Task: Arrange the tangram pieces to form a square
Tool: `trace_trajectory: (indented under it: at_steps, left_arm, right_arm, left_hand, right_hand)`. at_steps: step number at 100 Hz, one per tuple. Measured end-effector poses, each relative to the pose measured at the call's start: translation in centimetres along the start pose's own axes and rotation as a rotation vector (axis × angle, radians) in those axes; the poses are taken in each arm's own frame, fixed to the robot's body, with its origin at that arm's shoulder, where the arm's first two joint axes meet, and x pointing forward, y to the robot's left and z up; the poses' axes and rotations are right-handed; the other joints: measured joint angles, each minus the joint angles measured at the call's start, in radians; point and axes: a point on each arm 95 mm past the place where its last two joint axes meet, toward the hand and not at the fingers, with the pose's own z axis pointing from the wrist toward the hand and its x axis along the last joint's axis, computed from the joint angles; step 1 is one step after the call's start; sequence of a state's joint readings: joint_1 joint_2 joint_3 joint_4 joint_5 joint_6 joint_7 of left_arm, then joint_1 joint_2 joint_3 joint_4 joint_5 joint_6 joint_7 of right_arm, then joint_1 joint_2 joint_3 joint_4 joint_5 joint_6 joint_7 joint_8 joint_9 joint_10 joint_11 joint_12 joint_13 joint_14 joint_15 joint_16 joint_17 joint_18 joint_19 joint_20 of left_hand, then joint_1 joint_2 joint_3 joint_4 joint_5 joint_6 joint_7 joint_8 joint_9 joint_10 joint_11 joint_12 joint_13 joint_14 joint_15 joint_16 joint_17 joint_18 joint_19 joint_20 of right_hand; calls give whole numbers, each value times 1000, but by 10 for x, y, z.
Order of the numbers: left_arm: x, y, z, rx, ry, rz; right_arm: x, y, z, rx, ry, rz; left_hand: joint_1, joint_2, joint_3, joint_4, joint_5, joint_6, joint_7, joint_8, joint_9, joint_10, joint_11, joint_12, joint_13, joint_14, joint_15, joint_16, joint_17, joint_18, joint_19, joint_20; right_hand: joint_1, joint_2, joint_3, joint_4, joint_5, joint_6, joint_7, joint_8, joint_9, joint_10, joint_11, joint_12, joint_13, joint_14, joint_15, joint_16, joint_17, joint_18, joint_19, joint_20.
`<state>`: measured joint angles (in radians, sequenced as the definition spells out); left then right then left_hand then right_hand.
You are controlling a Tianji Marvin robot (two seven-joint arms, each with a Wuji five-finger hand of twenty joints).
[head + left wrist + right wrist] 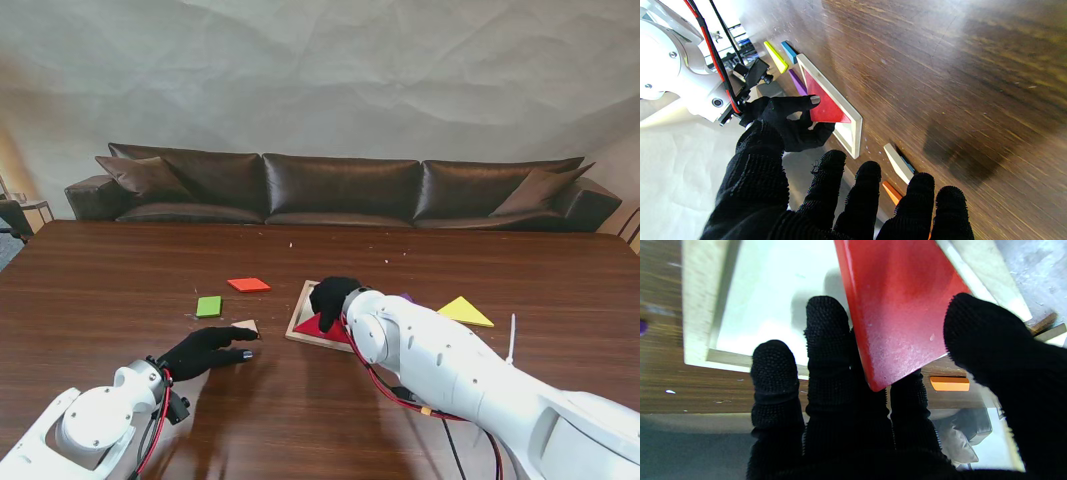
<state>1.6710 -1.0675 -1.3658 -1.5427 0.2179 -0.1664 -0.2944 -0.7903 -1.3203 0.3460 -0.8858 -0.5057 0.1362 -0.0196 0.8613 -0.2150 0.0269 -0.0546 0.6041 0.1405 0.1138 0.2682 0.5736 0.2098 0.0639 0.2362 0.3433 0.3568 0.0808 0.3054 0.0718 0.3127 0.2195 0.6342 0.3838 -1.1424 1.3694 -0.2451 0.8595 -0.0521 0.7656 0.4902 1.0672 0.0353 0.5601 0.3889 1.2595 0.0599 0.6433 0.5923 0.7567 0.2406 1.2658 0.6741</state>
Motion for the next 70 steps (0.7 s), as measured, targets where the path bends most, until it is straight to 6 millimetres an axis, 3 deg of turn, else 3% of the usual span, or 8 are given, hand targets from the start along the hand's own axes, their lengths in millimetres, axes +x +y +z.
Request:
trace_trajectory:
  at_steps: [11, 19, 39, 70]
  left_arm:
    - [0, 0, 0, -2, 0, 0]
    - [0, 0, 0, -2, 0, 0]
    - [-1, 0, 1, -3, -1, 0]
    - [-1, 1, 2, -10, -1, -1]
  right_arm:
    - [-1, 0, -1, 16, 1, -19]
    - [1, 3, -2, 64, 13, -38]
    - [0, 5, -2, 67, 14, -43]
    - [1, 5, -6, 91, 15, -90]
  left_hand:
    - [0, 0, 0, 0, 0, 0, 0, 0, 9, 0, 1, 0, 0, 0, 1, 0, 1, 0, 0, 0]
    - [0, 0, 0, 0, 0, 0, 0, 0, 9, 0, 1, 0, 0, 0, 1, 0, 2, 0, 0, 0]
    - [0, 0, 0, 0, 0, 0, 0, 0, 9, 1, 1, 1, 0, 0, 1, 0, 9, 1, 0, 0]
    - [0, 0, 0, 0, 0, 0, 0, 0, 10, 1, 1, 12, 1, 0, 1, 0, 10, 1, 0, 0]
  right_hand:
    - [-46, 73, -4, 2, -95, 22, -31, -14, -91, 3, 63, 13, -99, 27, -61, -2, -14, 0, -28, 0]
    - [-63, 103, -25, 2, -148, 10, -44, -25, -164, 27, 94, 34, -148, 36, -81, -5, -14, -2, -35, 0]
    - [-63, 116, -25, 2, -173, 24, -47, -30, -185, 28, 73, 9, -180, 36, -74, -10, -14, -4, -35, 0]
    - [-126, 152, -51, 2, -267, 41, -54, -81, -344, 30, 114, 10, -274, 36, -54, -29, -15, -29, -35, 0]
